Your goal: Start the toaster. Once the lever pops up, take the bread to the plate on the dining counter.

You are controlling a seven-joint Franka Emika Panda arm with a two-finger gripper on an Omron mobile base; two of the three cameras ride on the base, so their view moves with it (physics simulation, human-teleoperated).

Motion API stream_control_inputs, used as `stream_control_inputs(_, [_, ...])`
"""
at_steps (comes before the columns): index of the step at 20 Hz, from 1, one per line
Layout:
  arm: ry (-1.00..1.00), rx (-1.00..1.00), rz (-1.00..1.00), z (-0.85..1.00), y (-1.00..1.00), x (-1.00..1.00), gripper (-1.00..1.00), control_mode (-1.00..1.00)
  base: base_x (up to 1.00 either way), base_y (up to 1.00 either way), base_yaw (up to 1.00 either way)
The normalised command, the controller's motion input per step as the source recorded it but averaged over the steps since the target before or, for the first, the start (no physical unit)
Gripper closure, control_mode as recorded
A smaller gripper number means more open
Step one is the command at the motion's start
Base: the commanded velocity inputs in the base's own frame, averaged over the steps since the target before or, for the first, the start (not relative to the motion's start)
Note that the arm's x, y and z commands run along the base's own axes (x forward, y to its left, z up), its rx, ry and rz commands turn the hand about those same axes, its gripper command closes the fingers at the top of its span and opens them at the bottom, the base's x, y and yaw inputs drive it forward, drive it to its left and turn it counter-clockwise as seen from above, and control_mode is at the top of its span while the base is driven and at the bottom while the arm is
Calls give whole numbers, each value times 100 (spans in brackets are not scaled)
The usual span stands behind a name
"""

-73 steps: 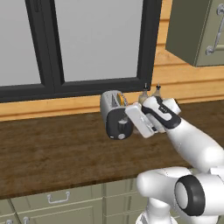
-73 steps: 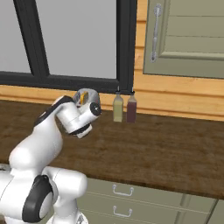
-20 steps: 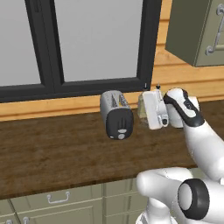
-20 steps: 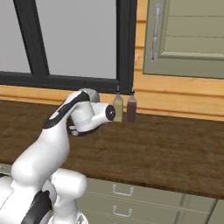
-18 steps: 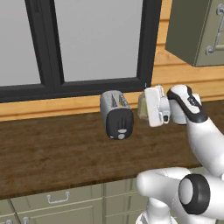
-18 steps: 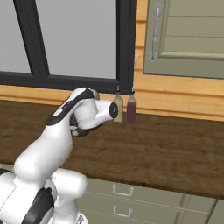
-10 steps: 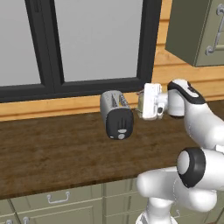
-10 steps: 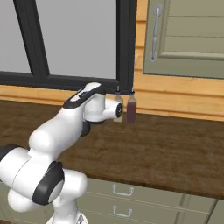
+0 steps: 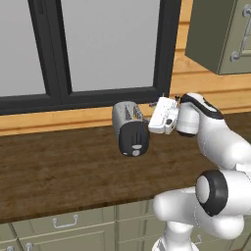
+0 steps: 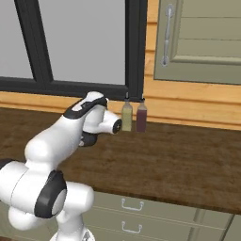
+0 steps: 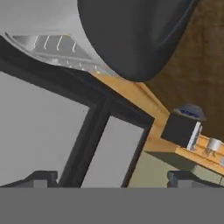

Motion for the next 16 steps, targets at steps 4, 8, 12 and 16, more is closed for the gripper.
stream_control_inputs(4, [9,11,-38,-1,20,5,-100,-100,0,0,0])
stream_control_inputs(8, [29,13,-28,13,-8,20,-100,-100,0,0,0])
stream_control_inputs(12, [33,0,-27,61,-1,4,-100,-100,0,0,0])
stream_control_inputs(16, [18,0,-22,33,-22,0,-100,-100,0,0,0])
